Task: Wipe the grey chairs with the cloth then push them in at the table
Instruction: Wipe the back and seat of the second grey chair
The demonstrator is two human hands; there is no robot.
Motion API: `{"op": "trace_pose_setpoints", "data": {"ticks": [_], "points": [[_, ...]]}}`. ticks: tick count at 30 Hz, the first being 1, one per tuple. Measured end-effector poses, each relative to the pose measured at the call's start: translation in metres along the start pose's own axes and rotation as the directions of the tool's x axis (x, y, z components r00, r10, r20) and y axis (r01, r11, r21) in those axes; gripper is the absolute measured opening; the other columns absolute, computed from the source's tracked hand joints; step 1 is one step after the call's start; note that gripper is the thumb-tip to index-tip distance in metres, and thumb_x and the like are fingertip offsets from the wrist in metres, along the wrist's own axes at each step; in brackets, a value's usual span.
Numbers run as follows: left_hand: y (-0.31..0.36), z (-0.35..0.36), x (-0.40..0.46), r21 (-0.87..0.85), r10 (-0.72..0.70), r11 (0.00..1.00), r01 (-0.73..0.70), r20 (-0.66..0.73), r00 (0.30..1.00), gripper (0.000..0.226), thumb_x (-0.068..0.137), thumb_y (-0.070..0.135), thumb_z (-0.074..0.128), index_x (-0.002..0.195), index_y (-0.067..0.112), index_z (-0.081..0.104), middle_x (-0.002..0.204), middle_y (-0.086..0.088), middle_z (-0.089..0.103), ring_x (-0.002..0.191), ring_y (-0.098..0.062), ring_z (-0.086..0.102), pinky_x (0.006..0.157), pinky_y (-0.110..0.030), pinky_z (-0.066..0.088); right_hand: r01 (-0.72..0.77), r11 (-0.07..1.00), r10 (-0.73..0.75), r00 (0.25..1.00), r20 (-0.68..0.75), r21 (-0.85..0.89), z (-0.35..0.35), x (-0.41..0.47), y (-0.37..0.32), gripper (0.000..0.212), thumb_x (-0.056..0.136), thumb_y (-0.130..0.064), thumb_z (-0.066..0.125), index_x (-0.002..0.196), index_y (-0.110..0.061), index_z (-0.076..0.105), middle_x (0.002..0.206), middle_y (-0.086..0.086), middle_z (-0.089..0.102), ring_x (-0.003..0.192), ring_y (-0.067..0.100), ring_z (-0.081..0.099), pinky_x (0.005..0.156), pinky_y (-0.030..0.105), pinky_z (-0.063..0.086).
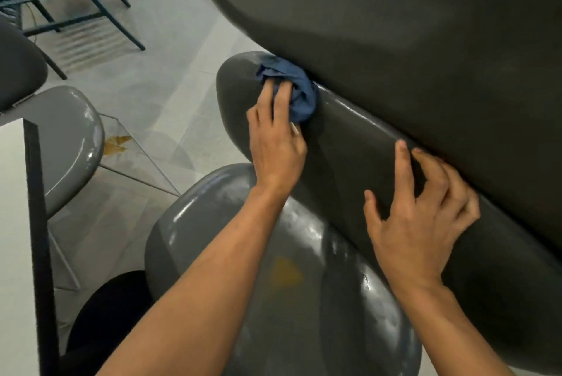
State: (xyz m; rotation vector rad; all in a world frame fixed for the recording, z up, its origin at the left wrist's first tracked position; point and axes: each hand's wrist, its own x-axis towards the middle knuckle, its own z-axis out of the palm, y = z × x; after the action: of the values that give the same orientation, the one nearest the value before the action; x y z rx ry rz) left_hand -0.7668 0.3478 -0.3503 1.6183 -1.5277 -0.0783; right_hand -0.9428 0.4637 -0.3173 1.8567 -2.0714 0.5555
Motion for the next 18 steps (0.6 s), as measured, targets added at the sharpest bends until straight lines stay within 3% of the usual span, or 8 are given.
{"op": "trace_pose_setpoints", "data": {"ticks": [3, 5, 7, 12, 18], "points": [[-0.017, 0.003, 0.026, 0.011, -0.173, 0.985, 0.174, -0.062, 0.983, 0.071, 0.086, 0.001, 0.052, 0.153, 0.017, 0.037, 0.161, -0.009, 0.035, 0.127, -0.031, 0.044, 0.106, -0.048, 0.048, -0.017, 1.000, 0.017, 1.000, -0.016, 0.007, 0.003, 0.001, 0.000, 0.079, 0.085, -0.033, 0.076, 0.154, -0.020, 0.039, 0.147, 0.006, 0.030, 0.133, 0.030, 0.030, 0.108, 0.054, 0.025], [-0.023, 0.001, 0.040, 0.000, -0.259, 0.965, 0.261, -0.106, 0.960, 0.068, 0.091, 0.007, 0.048, 0.157, 0.017, 0.034, 0.163, -0.007, 0.034, 0.131, -0.030, 0.043, 0.115, -0.035, 0.038, 0.002, 1.000, -0.001, 1.000, -0.018, 0.021, 0.005, 0.000, 0.004, 0.076, 0.087, -0.031, 0.074, 0.154, -0.020, 0.040, 0.147, 0.006, 0.029, 0.133, 0.030, 0.029, 0.106, 0.054, 0.026], [-0.028, 0.001, 0.052, -0.038, -0.374, 0.927, 0.373, -0.163, 0.913, 0.062, 0.099, 0.011, 0.043, 0.159, 0.017, 0.031, 0.163, -0.004, 0.035, 0.136, -0.027, 0.039, 0.111, -0.023, 0.028, 0.032, 0.999, -0.032, 0.999, -0.015, 0.036, 0.005, 0.000, 0.008, 0.074, 0.088, -0.030, 0.072, 0.154, -0.020, 0.040, 0.147, 0.006, 0.028, 0.133, 0.029, 0.028, 0.105, 0.053, 0.026], [-0.071, 0.020, 0.052, -0.164, -0.738, 0.675, 0.719, -0.167, 0.654, 0.053, 0.108, 0.024, 0.032, 0.160, 0.027, 0.025, 0.161, 0.002, 0.037, 0.142, -0.027, 0.032, 0.115, -0.043, 0.030, 0.068, 0.995, -0.066, 0.997, -0.029, 0.072, 0.007, -0.003, 0.013, 0.066, 0.092, -0.030, 0.065, 0.153, -0.020, 0.042, 0.147, 0.006, 0.029, 0.133, 0.029, 0.027, 0.103, 0.051, 0.025], [-0.119, 0.073, -0.019, -0.227, -0.905, 0.413, 0.882, 0.004, 0.425, 0.052, 0.103, 0.020, 0.034, 0.155, 0.020, 0.033, 0.153, -0.014, 0.044, 0.135, -0.041, 0.044, 0.115, -0.048, 0.033, 0.057, 0.992, -0.045, 0.993, -0.107, 0.111, 0.017, -0.005, 0.012, 0.060, 0.093, -0.029, 0.061, 0.150, -0.020, 0.047, 0.145, 0.005, 0.030, 0.134, 0.028, 0.026, 0.104, 0.055, 0.030]]}}
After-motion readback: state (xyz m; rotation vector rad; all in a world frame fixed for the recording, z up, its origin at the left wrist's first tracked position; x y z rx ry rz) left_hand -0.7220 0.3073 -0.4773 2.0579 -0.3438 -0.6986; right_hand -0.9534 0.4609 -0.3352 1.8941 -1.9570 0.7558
